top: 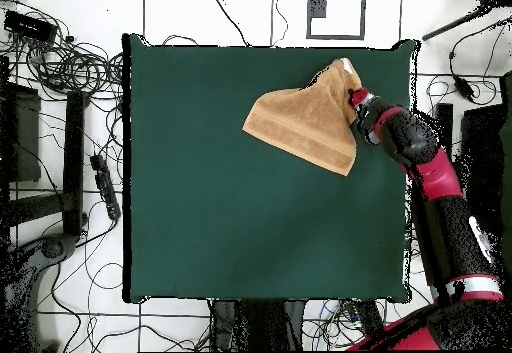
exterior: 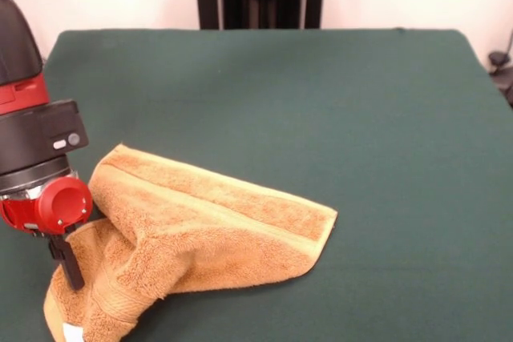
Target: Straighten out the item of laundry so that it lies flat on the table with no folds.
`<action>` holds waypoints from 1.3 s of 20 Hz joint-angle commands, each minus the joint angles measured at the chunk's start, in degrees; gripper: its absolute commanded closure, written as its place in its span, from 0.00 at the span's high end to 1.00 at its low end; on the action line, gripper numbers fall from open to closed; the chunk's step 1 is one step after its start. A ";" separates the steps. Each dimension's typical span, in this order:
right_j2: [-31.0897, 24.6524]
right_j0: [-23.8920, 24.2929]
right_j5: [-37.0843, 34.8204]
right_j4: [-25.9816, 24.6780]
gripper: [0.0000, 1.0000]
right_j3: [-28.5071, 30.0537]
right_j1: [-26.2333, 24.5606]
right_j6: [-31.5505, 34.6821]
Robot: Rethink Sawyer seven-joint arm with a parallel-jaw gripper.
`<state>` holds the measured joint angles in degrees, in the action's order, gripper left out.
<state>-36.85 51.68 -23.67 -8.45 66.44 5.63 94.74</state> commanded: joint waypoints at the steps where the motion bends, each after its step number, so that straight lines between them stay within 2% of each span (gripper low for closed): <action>1: -2.69 -3.34 -10.50 1.01 0.00 4.21 -2.44 -2.57; 7: -2.96 -2.26 -15.08 0.94 0.00 1.71 -3.17 -6.55; 12: -2.74 -0.43 -25.48 -0.14 0.00 -5.95 -5.48 -15.31; 16: -3.25 1.80 -30.50 -0.21 0.00 -11.53 -8.97 -18.74; 21: -6.01 3.75 -39.44 -1.15 0.00 -24.99 -16.48 -28.23; 26: -11.55 3.88 -54.71 -3.77 0.00 -40.38 -23.16 -39.92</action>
<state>-45.20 55.58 -64.91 -7.73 41.44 -6.04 84.65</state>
